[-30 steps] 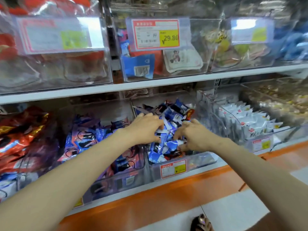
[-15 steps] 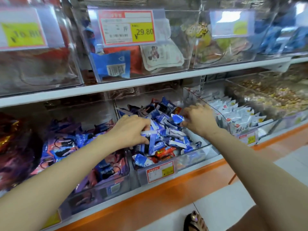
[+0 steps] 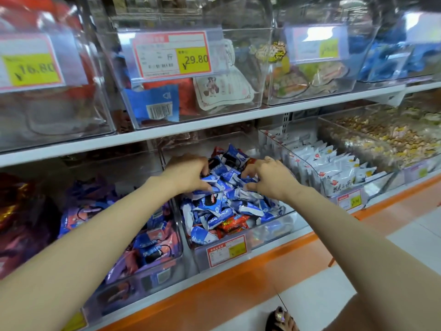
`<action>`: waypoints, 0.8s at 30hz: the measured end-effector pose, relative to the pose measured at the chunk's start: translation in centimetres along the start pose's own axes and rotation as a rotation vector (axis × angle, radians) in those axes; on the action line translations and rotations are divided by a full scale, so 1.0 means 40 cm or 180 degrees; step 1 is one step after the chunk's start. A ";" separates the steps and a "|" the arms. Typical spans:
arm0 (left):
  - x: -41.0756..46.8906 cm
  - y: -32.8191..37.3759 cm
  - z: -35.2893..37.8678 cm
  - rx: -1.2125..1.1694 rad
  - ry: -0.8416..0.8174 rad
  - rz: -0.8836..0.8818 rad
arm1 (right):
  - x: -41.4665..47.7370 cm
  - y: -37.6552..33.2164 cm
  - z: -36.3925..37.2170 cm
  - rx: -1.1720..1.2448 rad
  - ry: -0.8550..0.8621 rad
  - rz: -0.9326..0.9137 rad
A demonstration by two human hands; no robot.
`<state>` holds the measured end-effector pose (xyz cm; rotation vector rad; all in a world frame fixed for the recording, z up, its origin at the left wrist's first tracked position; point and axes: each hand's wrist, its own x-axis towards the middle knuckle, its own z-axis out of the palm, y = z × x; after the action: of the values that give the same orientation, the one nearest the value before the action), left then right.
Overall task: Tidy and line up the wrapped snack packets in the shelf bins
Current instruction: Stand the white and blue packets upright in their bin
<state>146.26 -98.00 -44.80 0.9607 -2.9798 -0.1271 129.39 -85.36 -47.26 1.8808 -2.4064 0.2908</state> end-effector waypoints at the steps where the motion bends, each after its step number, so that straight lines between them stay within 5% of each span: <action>1: -0.005 0.012 -0.001 0.0244 -0.0092 0.0011 | 0.000 -0.004 0.002 -0.0017 -0.0022 -0.0059; 5: 0.011 0.037 0.025 0.1208 -0.0166 0.0063 | -0.004 -0.023 0.018 -0.0009 -0.0187 -0.0331; 10: 0.019 0.031 0.027 0.1441 0.0094 0.0080 | -0.006 -0.004 0.016 -0.0134 -0.0169 -0.0334; 15: -0.010 0.025 0.014 0.0965 0.0309 0.0116 | -0.019 0.034 -0.013 0.0373 -0.0080 -0.0165; 18: -0.040 0.046 -0.009 0.0370 0.0538 0.0091 | -0.033 0.056 -0.049 0.0806 0.0428 0.0072; 24: -0.027 0.147 0.003 -0.0603 0.0704 0.0949 | -0.059 0.076 -0.107 0.1250 0.1146 0.0373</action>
<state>143.71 -92.61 -44.44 0.4709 -2.8017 -0.2735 126.78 -81.58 -43.79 1.6286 -2.3300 1.0787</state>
